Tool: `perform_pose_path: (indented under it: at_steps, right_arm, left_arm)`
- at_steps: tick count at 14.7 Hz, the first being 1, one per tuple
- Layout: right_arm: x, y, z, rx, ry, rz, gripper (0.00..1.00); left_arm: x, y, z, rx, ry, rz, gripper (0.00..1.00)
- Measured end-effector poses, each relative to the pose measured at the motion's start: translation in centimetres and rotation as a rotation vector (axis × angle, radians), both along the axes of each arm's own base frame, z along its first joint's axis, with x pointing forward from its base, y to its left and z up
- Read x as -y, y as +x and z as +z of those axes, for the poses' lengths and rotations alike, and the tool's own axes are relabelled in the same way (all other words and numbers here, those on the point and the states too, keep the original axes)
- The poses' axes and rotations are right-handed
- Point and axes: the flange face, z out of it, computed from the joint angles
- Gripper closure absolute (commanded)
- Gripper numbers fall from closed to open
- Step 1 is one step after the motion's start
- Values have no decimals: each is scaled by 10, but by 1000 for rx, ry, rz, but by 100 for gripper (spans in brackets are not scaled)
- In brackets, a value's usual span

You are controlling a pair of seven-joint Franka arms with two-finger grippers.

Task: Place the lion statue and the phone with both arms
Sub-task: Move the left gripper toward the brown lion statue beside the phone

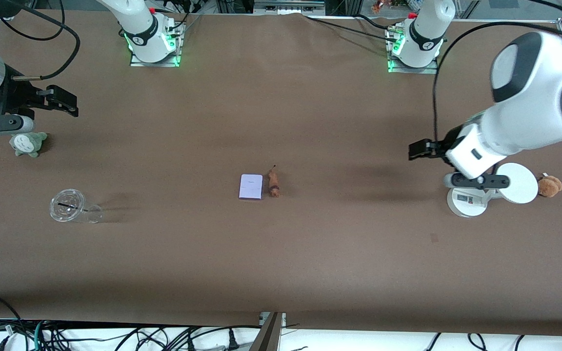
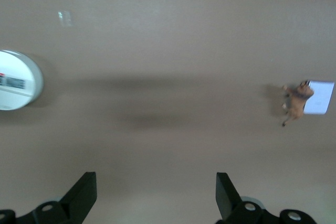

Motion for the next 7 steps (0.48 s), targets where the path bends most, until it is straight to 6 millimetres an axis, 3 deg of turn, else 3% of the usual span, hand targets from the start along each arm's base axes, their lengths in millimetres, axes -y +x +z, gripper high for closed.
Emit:
perform_pose_path:
  at_steps: [4,7]
  right_arm:
    - [0,0,0,1,0,0,0]
    - [0,0,0,1,0,0,0]
  left_arm:
    - [74,2,-40,18,18,94,0]
    - [130,2,-83,48,17,136,0]
